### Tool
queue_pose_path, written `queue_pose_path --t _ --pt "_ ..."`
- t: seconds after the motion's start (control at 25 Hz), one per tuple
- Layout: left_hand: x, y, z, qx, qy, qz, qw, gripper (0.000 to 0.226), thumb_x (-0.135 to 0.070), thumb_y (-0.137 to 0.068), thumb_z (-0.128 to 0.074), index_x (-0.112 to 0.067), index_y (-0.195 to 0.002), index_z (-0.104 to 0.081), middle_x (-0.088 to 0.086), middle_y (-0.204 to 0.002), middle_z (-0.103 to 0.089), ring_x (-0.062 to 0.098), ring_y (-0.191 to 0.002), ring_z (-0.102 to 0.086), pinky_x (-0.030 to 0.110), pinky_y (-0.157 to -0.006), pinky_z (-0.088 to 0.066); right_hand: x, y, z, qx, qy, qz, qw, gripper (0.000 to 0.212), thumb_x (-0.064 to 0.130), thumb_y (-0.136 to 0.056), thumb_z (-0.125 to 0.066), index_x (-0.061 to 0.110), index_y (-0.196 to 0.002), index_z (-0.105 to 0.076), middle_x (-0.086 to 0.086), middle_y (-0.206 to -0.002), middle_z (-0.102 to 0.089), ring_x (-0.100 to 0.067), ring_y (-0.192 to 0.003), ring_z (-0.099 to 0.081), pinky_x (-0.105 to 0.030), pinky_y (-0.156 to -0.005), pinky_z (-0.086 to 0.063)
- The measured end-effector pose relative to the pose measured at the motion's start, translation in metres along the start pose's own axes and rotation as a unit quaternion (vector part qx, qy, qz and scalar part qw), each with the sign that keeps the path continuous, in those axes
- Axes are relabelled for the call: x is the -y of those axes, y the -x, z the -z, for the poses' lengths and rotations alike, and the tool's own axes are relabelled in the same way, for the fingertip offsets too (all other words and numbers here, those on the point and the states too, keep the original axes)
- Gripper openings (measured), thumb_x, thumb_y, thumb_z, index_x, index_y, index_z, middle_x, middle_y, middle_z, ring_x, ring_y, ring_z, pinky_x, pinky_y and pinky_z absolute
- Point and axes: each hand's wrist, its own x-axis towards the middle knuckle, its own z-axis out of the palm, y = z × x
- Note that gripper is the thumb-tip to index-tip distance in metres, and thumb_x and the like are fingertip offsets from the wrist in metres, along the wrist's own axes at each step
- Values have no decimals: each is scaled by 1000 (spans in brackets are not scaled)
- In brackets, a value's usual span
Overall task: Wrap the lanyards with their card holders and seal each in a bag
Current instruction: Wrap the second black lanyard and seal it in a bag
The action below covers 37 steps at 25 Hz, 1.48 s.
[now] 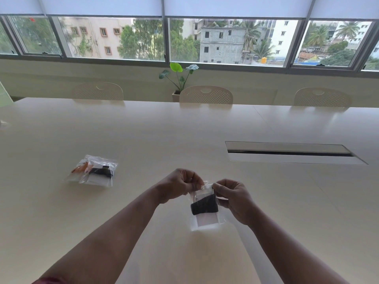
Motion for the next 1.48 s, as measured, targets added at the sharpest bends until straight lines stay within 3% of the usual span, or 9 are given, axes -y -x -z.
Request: queue_pose_path --t 0.4,0.6,0.88,1.24,1.48 --pt "1 1 0 0 4 9 1000 7 -2 -90 -74 -8 -93 -77 2 -79 -71 10 -65 -54 18 -55 -39 -4 -2 2 -7 -13 -1 1000 10 15 -76 -77 7 -76 -71 -14 -77 -67 -19 -69 -63 -27 -62 -55" --pt "-2 1 -3 -3 -7 5 1000 8 -1 -90 -74 -9 -93 -77 -3 -75 -72 7 -63 -55 17 -54 -39 -6 -1 3 -10 -17 28 999 10 3 -88 -70 3 -78 -69 -14 -76 -65 -21 -70 -60 -30 -64 -55" --pt "-3 2 -5 -11 -10 -5 1000 9 5 -91 -70 2 -97 -76 -6 -74 -74 -1 -61 -58 12 -57 -42 9 2 3 23 65 -3 998 13 13 -90 -74 10 -77 -72 -12 -75 -69 -16 -67 -65 -29 -67 -58" --pt "-5 6 -2 12 -52 14 999 11 2 -93 -69 -3 -96 -77 -1 -78 -73 0 -62 -59 12 -57 -43 8 3 1 32 129 27 991 13 5 -94 -68 3 -81 -66 -11 -69 -68 -17 -63 -62 -26 -66 -55" --pt "-4 8 0 11 -59 21 998 18 0 -93 -69 -15 -90 -79 1 -87 -77 8 -80 -67 21 -73 -53 9 5 3 66 172 -23 983 12 17 -96 -69 6 -90 -72 -8 -78 -73 -12 -71 -68 -24 -67 -57"
